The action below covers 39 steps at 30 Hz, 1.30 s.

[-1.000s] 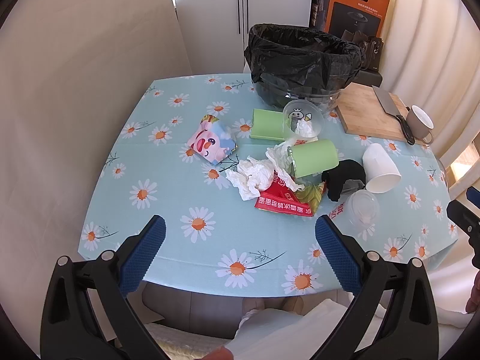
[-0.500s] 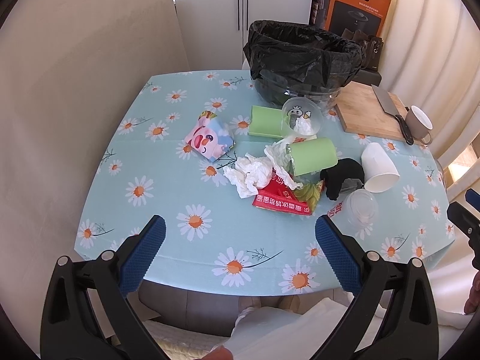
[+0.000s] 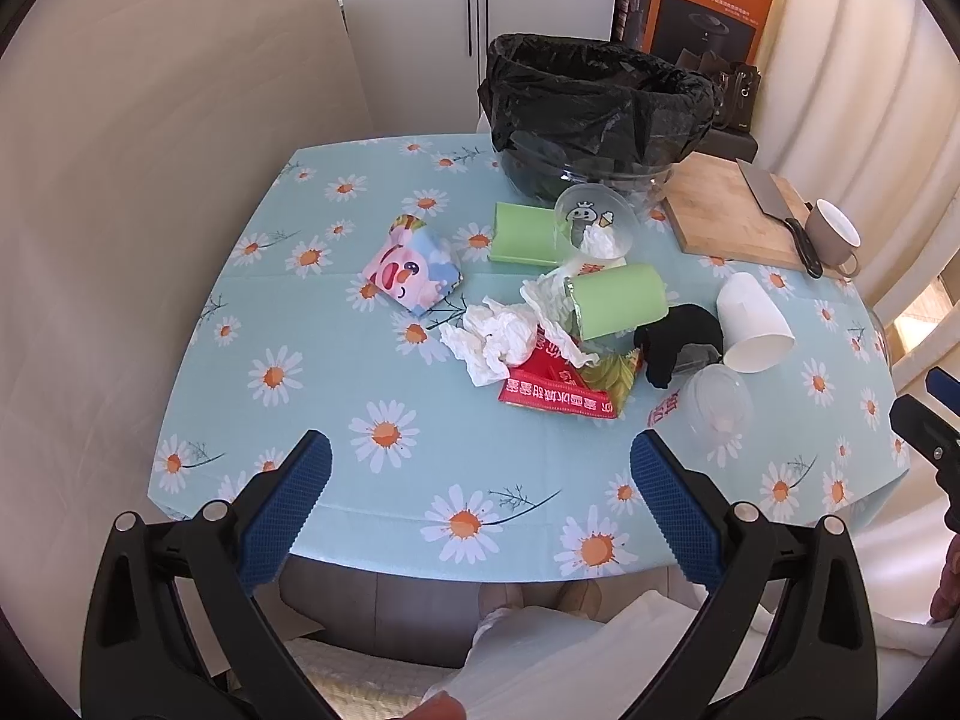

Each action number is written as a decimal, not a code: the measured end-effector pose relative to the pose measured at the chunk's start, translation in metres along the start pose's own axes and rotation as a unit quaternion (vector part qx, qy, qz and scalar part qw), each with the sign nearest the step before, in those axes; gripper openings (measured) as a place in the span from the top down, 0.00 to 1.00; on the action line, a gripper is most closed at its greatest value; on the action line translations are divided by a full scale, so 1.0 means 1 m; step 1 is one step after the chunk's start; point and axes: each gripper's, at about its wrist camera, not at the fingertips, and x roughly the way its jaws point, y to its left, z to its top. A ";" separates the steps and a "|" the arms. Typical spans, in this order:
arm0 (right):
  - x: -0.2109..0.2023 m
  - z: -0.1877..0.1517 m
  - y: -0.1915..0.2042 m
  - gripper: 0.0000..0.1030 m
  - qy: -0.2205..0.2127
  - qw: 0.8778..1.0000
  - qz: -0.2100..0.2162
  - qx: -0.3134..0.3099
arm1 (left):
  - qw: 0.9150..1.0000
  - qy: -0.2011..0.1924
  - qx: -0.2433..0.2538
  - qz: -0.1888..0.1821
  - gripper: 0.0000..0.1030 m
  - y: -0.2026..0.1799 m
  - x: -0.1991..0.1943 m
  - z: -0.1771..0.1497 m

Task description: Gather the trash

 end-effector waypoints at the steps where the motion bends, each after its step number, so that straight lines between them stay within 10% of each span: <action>1: 0.000 0.000 0.000 0.07 0.001 1.000 0.001 0.000 | 1.000 0.000 0.000 0.001 0.05 0.000 0.000 0.000; 27: 0.054 -0.005 -0.044 0.07 0.067 0.997 0.017 -0.029 | 0.997 0.034 -0.046 0.058 0.05 -0.005 0.031 -0.042; 39: 0.094 0.018 -0.059 0.07 0.095 0.995 0.006 -0.019 | 0.994 0.071 -0.056 0.058 0.05 0.009 0.080 -0.006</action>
